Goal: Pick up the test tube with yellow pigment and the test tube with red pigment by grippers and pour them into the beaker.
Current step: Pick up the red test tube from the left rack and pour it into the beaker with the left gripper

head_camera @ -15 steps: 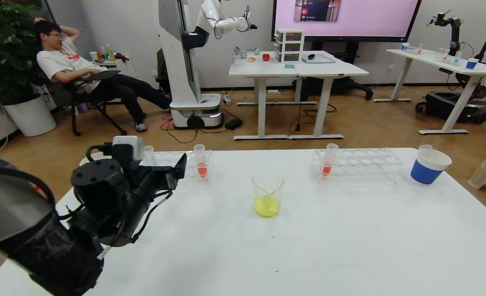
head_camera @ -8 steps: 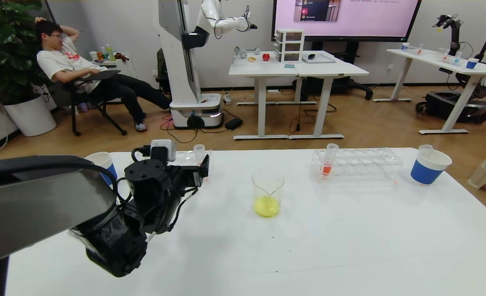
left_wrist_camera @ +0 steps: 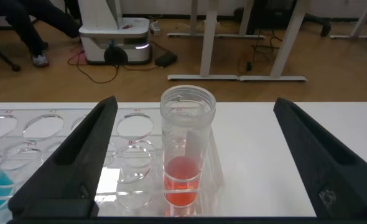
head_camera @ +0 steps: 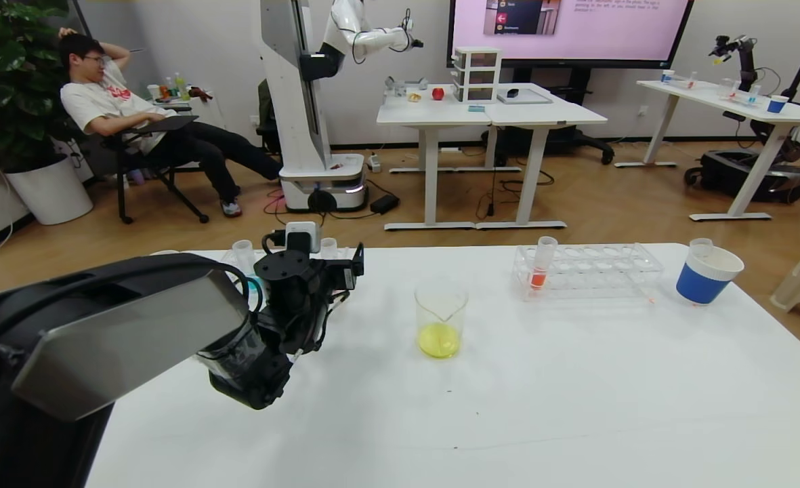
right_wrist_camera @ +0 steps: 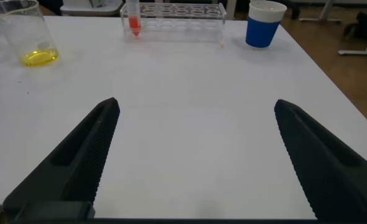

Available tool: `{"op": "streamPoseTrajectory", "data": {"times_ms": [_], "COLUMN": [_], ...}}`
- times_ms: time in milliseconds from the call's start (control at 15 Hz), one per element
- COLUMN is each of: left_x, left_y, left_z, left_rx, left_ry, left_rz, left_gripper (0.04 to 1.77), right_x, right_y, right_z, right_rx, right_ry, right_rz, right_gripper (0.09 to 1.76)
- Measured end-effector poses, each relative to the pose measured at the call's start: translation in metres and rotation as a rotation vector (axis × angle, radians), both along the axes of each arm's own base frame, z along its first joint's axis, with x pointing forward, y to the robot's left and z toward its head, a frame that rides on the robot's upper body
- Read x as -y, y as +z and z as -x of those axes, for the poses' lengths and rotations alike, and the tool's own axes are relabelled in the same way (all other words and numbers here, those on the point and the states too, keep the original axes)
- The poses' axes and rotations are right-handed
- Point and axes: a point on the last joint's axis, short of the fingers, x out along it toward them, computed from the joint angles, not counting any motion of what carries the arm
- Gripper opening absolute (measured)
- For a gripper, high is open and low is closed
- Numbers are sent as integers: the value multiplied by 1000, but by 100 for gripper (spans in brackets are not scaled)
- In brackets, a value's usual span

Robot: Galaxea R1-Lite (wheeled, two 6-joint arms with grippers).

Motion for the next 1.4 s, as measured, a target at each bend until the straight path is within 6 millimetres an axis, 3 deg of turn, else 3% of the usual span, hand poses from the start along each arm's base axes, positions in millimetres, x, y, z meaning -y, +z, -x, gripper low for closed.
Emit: {"op": "streamPoseTrajectory", "data": {"times_ms": [533,600,667,800,867,933,1000,1400], "left_x": [2,2,2,2,1,2,2,3], "left_y": [-6,-6,-6,-5,-5,-5,-6,4], "left_z": [-11,-11,-11,-11,-11,-11,-11,-13], "left_rx": [15,16,17,17,18,17,16,40], "left_ry": [8,7,6,9,11,8,7,8], "left_rz": [-11,-10,-11,-10,-10,-10,-10,-19], "left_gripper": [175,166,141,58,36,34,55,53], "right_x": [0,0,0,0,0,0,0,0], "right_y": [0,0,0,0,0,0,0,0], "right_z": [0,0,0,0,0,0,0,0], "right_rx": [0,0,0,0,0,0,0,0], "right_ry": [0,1,0,1,0,-1,0,0], "right_rz": [0,0,0,0,0,0,0,0], "right_gripper": [174,174,174,174,174,174,174,174]}}
